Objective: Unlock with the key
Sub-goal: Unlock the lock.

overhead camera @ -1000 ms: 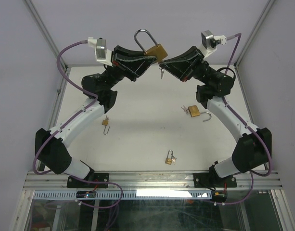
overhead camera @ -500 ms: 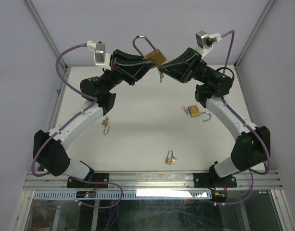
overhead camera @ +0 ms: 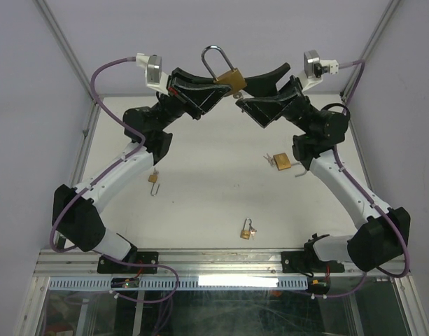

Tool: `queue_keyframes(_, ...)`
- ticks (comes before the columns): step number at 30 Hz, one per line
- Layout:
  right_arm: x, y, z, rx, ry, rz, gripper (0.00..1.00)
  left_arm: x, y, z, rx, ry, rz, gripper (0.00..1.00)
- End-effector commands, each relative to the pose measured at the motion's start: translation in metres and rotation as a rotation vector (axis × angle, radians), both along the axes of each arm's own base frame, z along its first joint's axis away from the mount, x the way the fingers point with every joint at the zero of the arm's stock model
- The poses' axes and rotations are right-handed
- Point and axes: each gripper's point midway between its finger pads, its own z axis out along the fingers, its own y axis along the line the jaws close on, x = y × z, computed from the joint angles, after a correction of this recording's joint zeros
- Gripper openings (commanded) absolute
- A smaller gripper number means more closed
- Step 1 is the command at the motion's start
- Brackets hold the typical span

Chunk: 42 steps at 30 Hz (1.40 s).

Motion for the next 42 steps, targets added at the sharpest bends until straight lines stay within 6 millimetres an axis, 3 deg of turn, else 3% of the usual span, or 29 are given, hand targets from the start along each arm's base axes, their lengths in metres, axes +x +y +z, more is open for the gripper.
queue_keyframes(1,-0.011,-0.003,0.025,0.060,-0.137,-0.037,0.81,-0.021,0.017,0.044,-0.117,-0.077,-0.005,0.00)
queue_keyframes(6,-0.006,-0.001,0.026,0.056,-0.154,-0.075,0.59,-0.021,0.016,0.044,-0.120,-0.080,-0.004,0.00)
queue_keyframes(10,-0.005,0.002,0.013,0.033,-0.124,-0.061,0.63,-0.023,0.018,0.046,-0.127,-0.094,0.001,0.00)
queue_keyframes(13,-0.005,-0.003,0.013,0.047,-0.114,-0.077,0.77,-0.023,0.017,0.044,-0.119,-0.098,0.001,0.00)
queue_keyframes(15,-0.006,-0.008,0.019,0.057,-0.129,-0.096,0.80,-0.021,0.016,0.040,-0.107,-0.088,0.002,0.00)
queue_keyframes(20,-0.006,-0.018,0.034,0.056,-0.167,-0.128,0.67,-0.024,0.018,0.038,-0.105,-0.089,0.005,0.00)
queue_keyframes(23,-0.005,-0.019,0.036,0.049,-0.163,-0.125,0.67,-0.025,0.019,0.038,-0.104,-0.094,0.006,0.00)
queue_keyframes(27,0.001,-0.016,0.023,0.019,-0.121,-0.114,0.65,-0.026,0.021,0.042,-0.116,-0.108,0.013,0.00)
queue_keyframes(32,0.002,-0.010,0.015,-0.004,-0.109,-0.074,0.50,-0.028,0.022,0.046,-0.131,-0.120,0.009,0.00)
queue_keyframes(42,0.000,0.001,0.006,-0.041,-0.085,0.001,0.48,-0.030,0.022,0.048,-0.140,-0.128,0.009,0.00)
